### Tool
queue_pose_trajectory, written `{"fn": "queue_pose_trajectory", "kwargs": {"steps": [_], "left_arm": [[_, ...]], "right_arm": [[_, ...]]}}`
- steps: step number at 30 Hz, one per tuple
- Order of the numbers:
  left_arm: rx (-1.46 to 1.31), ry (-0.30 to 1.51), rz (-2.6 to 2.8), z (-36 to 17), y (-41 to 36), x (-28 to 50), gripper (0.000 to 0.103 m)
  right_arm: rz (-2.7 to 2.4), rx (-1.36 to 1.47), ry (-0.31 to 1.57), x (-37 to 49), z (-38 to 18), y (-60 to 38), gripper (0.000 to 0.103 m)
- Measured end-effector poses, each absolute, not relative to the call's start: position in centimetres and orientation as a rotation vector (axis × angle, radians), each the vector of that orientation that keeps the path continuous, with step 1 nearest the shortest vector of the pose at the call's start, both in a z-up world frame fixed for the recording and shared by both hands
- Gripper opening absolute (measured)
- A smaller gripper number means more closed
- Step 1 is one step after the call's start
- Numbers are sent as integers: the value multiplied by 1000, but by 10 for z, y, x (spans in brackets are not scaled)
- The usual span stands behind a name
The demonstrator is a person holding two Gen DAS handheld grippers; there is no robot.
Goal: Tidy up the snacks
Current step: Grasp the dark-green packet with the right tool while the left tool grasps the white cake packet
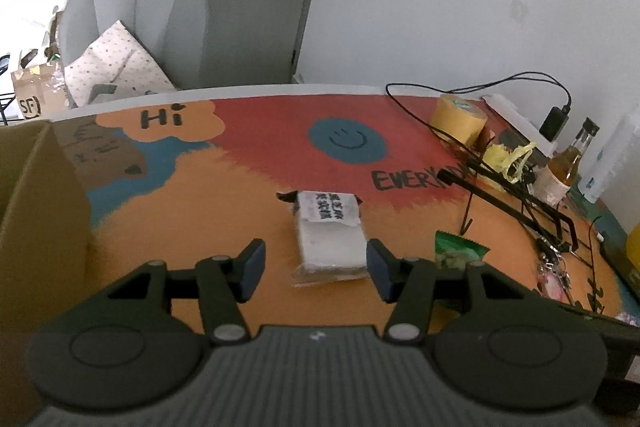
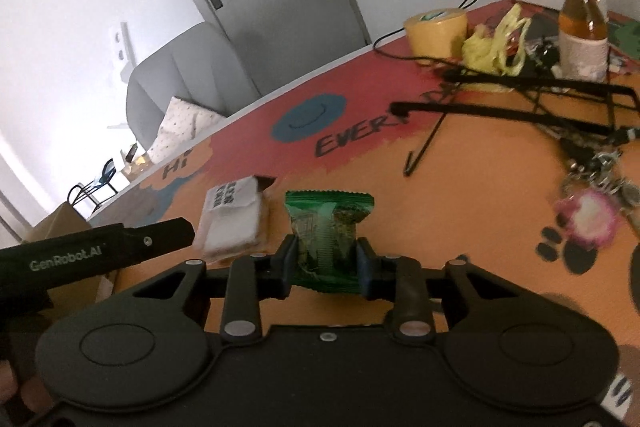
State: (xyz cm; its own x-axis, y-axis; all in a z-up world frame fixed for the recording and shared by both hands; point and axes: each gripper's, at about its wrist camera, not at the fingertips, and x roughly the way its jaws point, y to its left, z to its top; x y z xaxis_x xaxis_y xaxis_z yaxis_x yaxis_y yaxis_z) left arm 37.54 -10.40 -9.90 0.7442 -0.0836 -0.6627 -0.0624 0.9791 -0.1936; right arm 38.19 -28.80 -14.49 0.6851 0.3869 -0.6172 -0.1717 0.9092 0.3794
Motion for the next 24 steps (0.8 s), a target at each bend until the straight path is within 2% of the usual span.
{"fn": "queue_pose_trajectory", "kwargs": {"steps": [2, 6, 7, 12, 22, 24], "left_arm": [[-213, 739, -10, -102, -108, 381, 59], [-223, 741, 13, -110, -110, 390, 73], [-225, 739, 20, -111, -110, 392, 74], [-226, 743, 21, -119, -113, 401, 75], [-187, 720, 46, -136, -122, 406, 74], [-168, 715, 49, -139, -124, 406, 71]], "right_arm": [[312, 299, 755, 384, -146, -290, 29], [302, 279, 756, 386, -149, -292, 30], [300, 275, 755, 386, -149, -293, 30], [289, 256, 740, 385, -150, -293, 42], [289, 234, 724, 389, -153, -291, 44], [288, 229, 723, 389, -153, -290, 45]]}}
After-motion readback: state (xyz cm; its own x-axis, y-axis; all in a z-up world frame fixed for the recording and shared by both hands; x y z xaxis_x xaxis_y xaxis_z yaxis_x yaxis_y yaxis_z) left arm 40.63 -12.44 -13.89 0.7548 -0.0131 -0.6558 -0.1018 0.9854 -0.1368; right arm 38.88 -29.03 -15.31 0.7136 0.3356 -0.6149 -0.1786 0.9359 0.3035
